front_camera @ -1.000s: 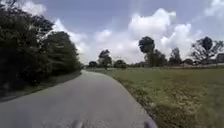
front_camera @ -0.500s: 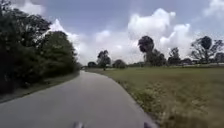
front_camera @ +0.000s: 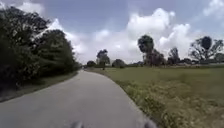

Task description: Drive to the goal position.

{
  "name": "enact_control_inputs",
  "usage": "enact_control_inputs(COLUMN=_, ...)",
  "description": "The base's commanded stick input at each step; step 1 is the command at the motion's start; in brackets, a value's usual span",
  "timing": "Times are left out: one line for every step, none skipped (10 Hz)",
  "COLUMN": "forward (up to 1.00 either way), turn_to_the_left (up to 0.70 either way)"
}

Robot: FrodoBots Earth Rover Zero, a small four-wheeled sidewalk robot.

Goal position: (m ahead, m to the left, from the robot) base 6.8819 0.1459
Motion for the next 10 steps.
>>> enact_control_inputs(forward=0.85, turn_to_the_left=0.00)
enact_control_inputs(forward=0.85, turn_to_the_left=0.00)
enact_control_inputs(forward=0.85, turn_to_the_left=0.00)
enact_control_inputs(forward=0.85, turn_to_the_left=0.00)
enact_control_inputs(forward=0.85, turn_to_the_left=0.00)
enact_control_inputs(forward=0.85, turn_to_the_left=0.03)
enact_control_inputs(forward=0.85, turn_to_the_left=0.27)
enact_control_inputs(forward=0.85, turn_to_the_left=0.34)
enact_control_inputs(forward=0.85, turn_to_the_left=0.34)
enact_control_inputs(forward=0.85, turn_to_the_left=0.00)
